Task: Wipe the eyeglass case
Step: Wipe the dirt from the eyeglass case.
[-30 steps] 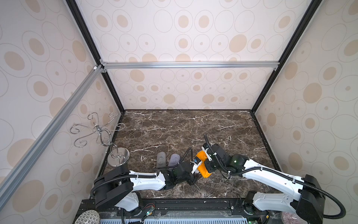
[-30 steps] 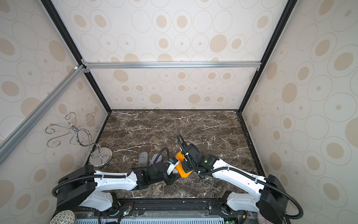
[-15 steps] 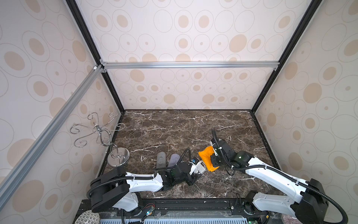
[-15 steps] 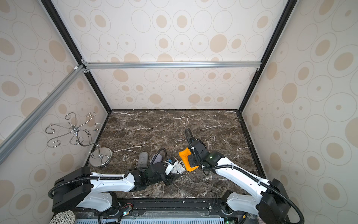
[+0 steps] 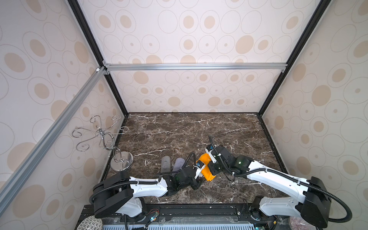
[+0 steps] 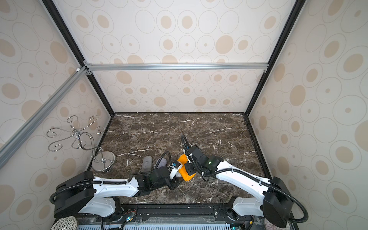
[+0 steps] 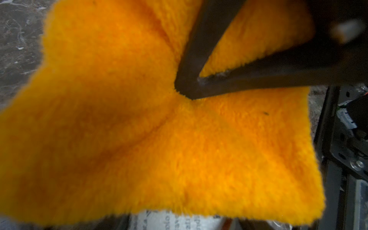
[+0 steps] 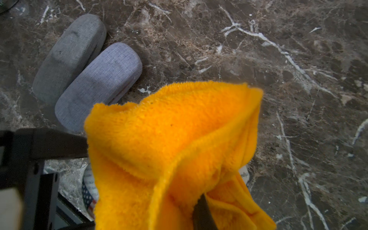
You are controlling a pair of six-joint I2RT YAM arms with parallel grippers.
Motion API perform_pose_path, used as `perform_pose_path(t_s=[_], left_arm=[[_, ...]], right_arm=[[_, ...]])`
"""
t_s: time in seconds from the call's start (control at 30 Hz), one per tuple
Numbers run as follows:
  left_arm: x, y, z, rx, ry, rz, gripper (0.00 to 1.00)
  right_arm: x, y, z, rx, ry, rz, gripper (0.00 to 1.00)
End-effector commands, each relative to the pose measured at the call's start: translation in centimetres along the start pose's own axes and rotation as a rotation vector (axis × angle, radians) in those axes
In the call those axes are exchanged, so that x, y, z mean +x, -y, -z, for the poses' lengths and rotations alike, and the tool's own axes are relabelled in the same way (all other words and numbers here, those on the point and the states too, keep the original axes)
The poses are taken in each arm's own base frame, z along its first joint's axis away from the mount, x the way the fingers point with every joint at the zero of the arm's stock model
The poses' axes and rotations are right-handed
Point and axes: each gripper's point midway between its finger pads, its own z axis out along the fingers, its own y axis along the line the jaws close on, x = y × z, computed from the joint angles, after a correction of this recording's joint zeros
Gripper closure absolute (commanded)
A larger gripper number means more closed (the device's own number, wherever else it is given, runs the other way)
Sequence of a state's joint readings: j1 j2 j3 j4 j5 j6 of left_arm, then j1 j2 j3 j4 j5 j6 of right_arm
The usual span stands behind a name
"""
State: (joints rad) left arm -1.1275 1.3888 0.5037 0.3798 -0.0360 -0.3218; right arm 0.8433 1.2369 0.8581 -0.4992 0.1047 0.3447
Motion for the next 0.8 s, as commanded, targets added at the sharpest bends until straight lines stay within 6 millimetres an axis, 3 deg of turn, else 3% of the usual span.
perform_pose_path(t_s=[0.0, 0.13, 0.33, 0.5, 0.77], left_arm=[[-4.5, 1.0, 1.2, 0.043, 0.157, 0.038, 0.47], [-4.3, 1.5, 1.2, 0.090, 0.137, 0.073, 0.47], [-4.9, 1.4, 1.3, 0.215, 0.123, 0.185, 0.47], [-5.7, 1.2, 1.4, 0.314, 0.117, 0.274, 0.45], [-7.2, 0.4, 2.0, 0.389, 0.128, 0.345, 0.45]], right_arm=[[0.8, 4.5, 0.4, 0.168, -0.022, -0.097, 1.00], [0.7, 7.3, 2.1, 0.243, 0.019, -0.155, 1.00], [0.5, 6.9, 4.1, 0.171, 0.106, -0.160, 1.00], [0.4, 5.6, 5.1, 0.077, 0.159, -0.155, 1.00], [0.2, 1.0, 4.2, -0.149, 0.141, -0.068, 1.00]])
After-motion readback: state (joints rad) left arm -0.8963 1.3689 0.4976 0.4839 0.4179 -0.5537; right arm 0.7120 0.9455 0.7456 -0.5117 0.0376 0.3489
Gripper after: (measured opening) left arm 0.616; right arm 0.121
